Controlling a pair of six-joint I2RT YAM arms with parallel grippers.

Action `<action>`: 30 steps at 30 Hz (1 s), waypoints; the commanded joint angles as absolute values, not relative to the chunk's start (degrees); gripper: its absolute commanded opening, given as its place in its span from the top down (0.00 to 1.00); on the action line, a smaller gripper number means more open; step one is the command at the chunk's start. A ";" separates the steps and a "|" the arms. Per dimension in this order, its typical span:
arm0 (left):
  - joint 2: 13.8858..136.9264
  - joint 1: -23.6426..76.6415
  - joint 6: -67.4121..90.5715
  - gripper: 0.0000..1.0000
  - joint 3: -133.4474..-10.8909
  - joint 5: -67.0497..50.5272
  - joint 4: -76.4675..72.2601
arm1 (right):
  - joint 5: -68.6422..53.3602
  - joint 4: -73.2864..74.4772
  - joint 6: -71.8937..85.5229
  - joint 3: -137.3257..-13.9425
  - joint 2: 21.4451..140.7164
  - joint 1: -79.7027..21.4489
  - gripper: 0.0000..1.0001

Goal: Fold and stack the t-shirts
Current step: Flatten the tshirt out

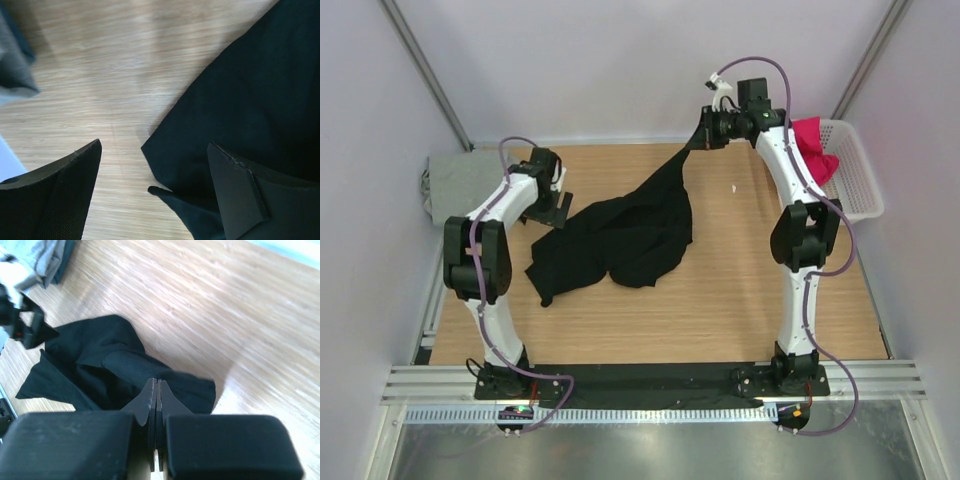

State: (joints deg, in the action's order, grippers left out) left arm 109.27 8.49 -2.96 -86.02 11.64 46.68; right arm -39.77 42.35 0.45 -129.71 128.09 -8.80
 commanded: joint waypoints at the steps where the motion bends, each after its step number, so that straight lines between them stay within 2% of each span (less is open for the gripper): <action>1: 111.35 6.86 -2.46 0.13 -85.61 8.44 48.17 | -39.99 40.08 1.23 -132.28 123.40 -8.88 0.99; 7: 115.13 4.22 -2.72 0.18 -85.88 6.95 50.98 | -39.81 39.99 1.23 -132.01 122.17 -8.96 0.99; 10: 116.19 4.04 -3.25 0.28 -85.43 5.02 51.94 | -39.46 39.73 1.06 -132.19 122.08 -8.88 0.99; 13: 117.07 4.04 -2.99 0.45 -85.34 1.34 52.56 | -39.11 39.81 0.79 -131.92 122.17 -8.88 0.99; 16: 117.51 4.04 -3.51 0.78 -85.43 0.18 52.56 | -38.85 39.90 0.79 -131.92 122.34 -8.96 0.99; 17: 117.51 4.04 -3.60 1.00 -85.43 0.18 52.56 | -38.50 39.82 0.44 -131.84 122.34 -8.96 0.99; 22: 115.59 4.04 -3.60 1.00 -88.93 0.18 53.09 | -35.96 40.25 -1.04 -132.27 122.17 -8.88 0.99; 23: 113.57 4.04 -4.39 1.00 -97.39 2.35 53.26 | -32.99 40.60 -2.53 -134.54 121.47 -8.27 0.99; 24: 112.95 4.04 -4.39 1.00 -97.47 3.24 53.26 | -32.96 40.61 -2.55 -135.52 121.29 -8.26 0.99; 30: 109.52 4.04 -7.29 1.00 -115.74 6.33 53.17 | -30.68 38.85 -2.02 -140.01 118.22 -5.63 0.99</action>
State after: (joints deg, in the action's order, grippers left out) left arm 116.46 4.14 -4.97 -107.79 3.84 54.41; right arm -33.17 42.19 -1.21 -135.90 125.54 -7.55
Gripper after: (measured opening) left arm 0.014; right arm 0.026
